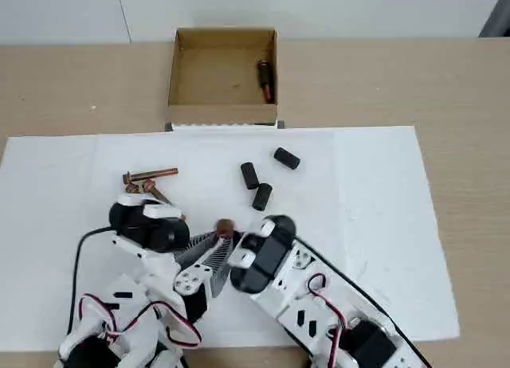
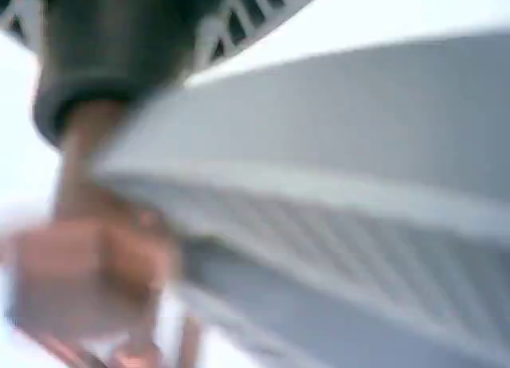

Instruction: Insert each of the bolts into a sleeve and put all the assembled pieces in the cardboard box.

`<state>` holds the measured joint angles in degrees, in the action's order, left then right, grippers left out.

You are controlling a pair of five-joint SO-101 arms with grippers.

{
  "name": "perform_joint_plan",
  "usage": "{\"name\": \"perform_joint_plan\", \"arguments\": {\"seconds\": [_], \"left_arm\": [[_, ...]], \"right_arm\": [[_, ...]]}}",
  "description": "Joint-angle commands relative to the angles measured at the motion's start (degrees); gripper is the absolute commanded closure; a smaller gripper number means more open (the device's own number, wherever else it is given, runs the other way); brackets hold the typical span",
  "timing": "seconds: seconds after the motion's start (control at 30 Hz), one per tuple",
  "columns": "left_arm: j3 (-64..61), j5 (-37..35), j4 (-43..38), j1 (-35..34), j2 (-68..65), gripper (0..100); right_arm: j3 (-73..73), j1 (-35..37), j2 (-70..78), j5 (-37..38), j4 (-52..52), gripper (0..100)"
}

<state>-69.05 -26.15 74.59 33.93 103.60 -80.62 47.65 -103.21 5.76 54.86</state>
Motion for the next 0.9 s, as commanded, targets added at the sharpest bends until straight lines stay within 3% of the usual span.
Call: {"name": "perform_joint_plan", "arguments": {"seconds": [0.0,0.3,0.47,0.53,0.73,0.87], "left_arm": [[1.8,0.5,0.2,-1.1,0.0,85],[7.7,0.5,0.5,-4.2,-0.1,86],[10.2,0.5,0.2,-6.5,0.2,100],[10.3,1.1,0.3,-8.4,0.2,99],[6.8,13.1,0.1,-17.8,0.3,99],[0.5,20.5,0.1,-26.4,0.3,99]], "right_arm": [[1.9,-0.8,-0.5,0.5,-1.6,99.6],[1.6,-0.8,-0.3,0.5,-1.5,99.6],[1.6,-0.8,-0.3,0.5,-1.5,99.6],[1.6,-0.8,-0.3,0.5,-1.5,99.6],[1.6,-1.6,0.0,0.4,-1.5,99.6],[1.0,-7.5,-0.2,0.3,-1.5,99.6]]}}
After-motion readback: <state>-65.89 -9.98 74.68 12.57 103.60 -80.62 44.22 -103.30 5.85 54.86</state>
